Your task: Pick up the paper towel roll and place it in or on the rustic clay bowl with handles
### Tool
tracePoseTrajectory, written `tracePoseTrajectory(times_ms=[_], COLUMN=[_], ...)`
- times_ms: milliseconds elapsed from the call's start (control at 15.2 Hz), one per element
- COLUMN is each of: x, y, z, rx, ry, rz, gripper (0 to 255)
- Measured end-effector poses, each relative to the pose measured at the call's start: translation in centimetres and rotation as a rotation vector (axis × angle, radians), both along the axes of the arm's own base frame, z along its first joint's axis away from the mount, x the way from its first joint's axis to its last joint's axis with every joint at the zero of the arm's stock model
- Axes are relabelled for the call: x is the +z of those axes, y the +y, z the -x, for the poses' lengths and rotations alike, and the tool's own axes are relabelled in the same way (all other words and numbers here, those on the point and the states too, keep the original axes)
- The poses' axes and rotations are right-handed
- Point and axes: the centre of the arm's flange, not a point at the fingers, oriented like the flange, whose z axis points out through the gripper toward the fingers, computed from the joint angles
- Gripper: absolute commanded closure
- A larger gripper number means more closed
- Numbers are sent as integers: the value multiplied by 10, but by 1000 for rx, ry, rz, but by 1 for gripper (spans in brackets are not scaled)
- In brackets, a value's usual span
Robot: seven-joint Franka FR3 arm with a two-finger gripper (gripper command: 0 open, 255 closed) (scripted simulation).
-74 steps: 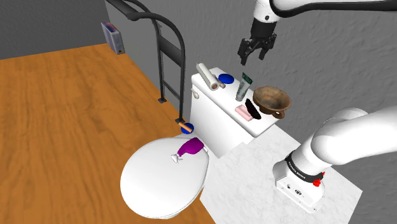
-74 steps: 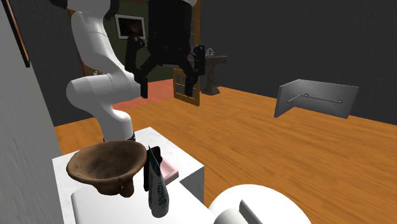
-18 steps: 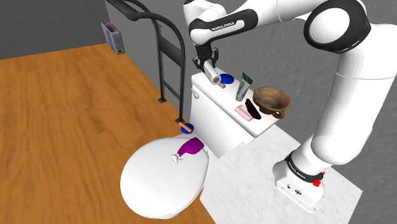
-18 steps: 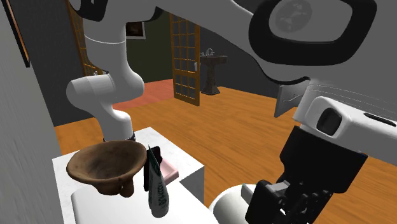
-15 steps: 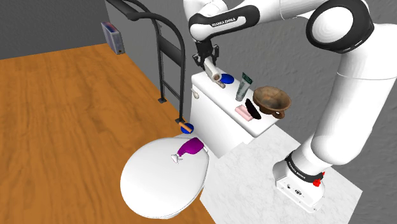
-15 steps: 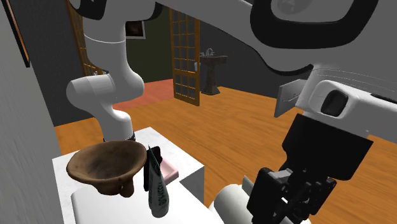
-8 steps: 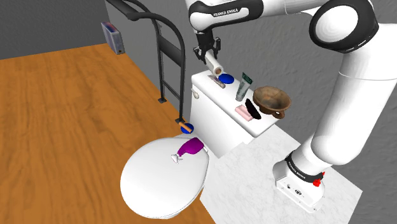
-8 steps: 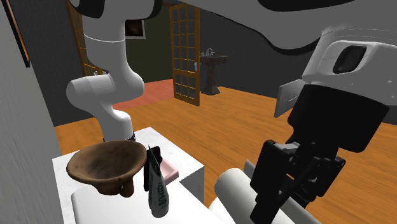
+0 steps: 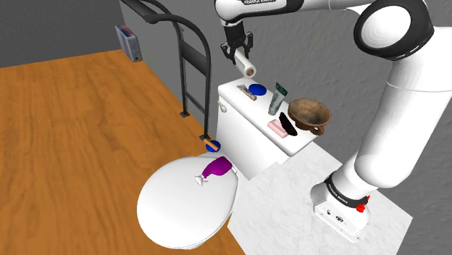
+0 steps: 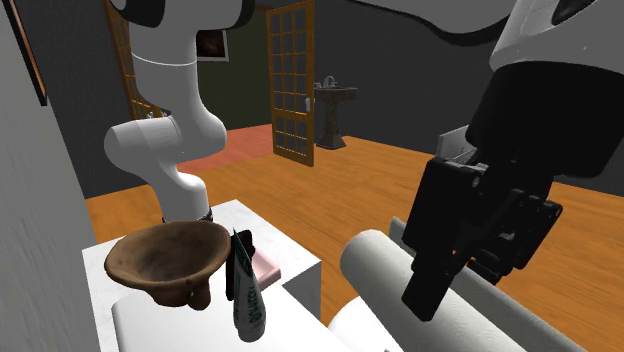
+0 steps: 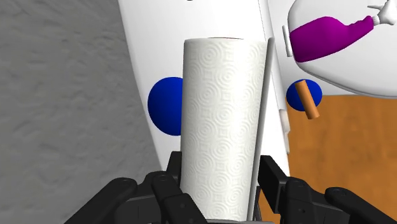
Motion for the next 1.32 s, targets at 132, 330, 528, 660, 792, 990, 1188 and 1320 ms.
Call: tracePoseTrajectory(times_ms=[132, 330, 528, 660, 792, 990, 1188, 1320], x=[9, 26, 34, 36, 38, 41, 44, 45], y=[0, -1, -4, -8, -17, -28, -35, -42], z=[1, 1, 16, 39, 63, 100, 135, 162], rx=[0, 0, 0, 0, 0, 0, 0, 0], ry=[0, 0, 0, 1, 0, 0, 1, 0], rz=[0, 0, 0, 0, 0, 0, 1, 1], gripper=[255, 255, 255, 255, 255, 255, 255, 255])
